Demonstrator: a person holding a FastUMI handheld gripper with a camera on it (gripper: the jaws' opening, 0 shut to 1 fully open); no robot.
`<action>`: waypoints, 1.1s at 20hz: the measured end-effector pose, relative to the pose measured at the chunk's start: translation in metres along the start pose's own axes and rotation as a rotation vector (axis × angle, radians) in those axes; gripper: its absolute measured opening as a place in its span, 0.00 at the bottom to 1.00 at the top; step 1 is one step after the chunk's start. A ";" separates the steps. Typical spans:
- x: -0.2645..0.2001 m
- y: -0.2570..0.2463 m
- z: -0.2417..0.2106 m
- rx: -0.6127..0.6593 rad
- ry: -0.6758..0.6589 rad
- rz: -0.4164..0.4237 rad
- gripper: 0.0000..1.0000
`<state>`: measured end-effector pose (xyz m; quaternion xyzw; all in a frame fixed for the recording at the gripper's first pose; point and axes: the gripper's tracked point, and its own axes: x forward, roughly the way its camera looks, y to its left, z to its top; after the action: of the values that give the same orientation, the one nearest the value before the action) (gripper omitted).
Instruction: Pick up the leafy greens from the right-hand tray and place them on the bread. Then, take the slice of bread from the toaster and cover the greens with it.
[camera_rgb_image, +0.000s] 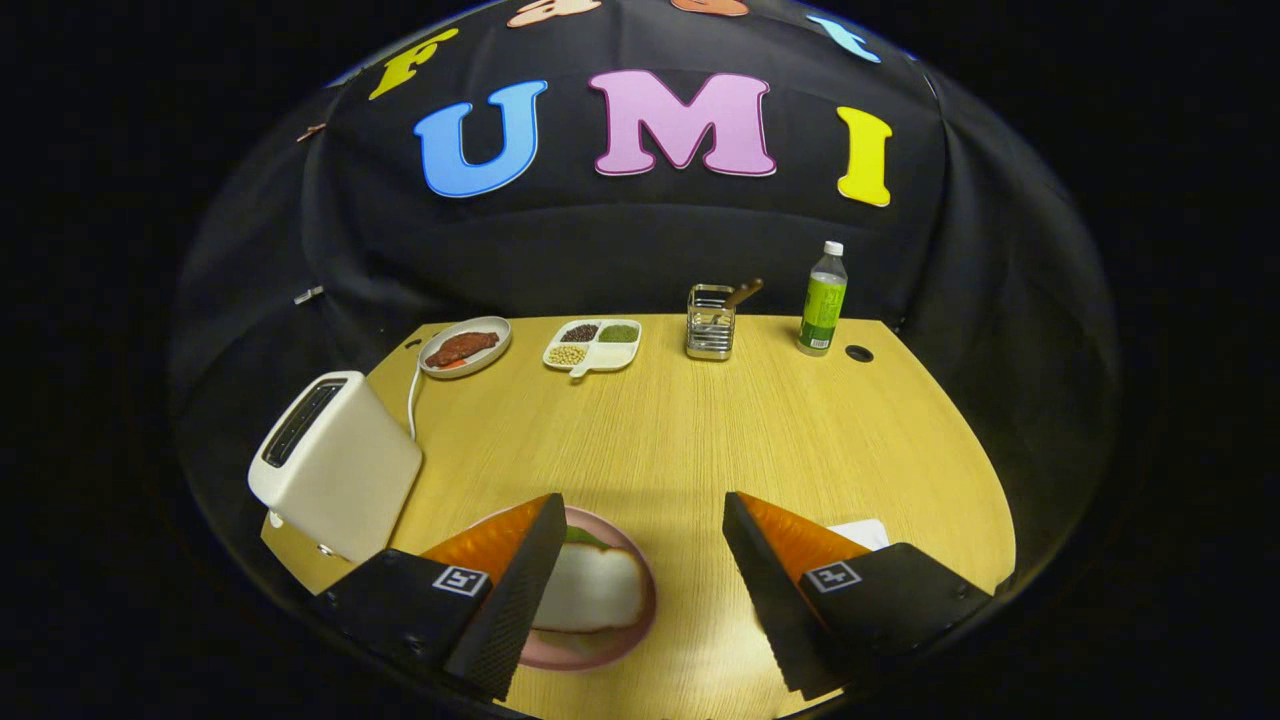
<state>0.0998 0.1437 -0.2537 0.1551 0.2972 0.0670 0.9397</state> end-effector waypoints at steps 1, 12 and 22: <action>-0.004 0.001 0.005 0.000 -0.011 0.006 0.98; -0.087 0.016 0.086 -0.162 -0.252 0.078 0.98; -0.199 0.045 0.153 -0.281 -0.506 0.097 0.98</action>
<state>0.0250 0.1041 -0.0138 0.0492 0.0332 0.1113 0.9920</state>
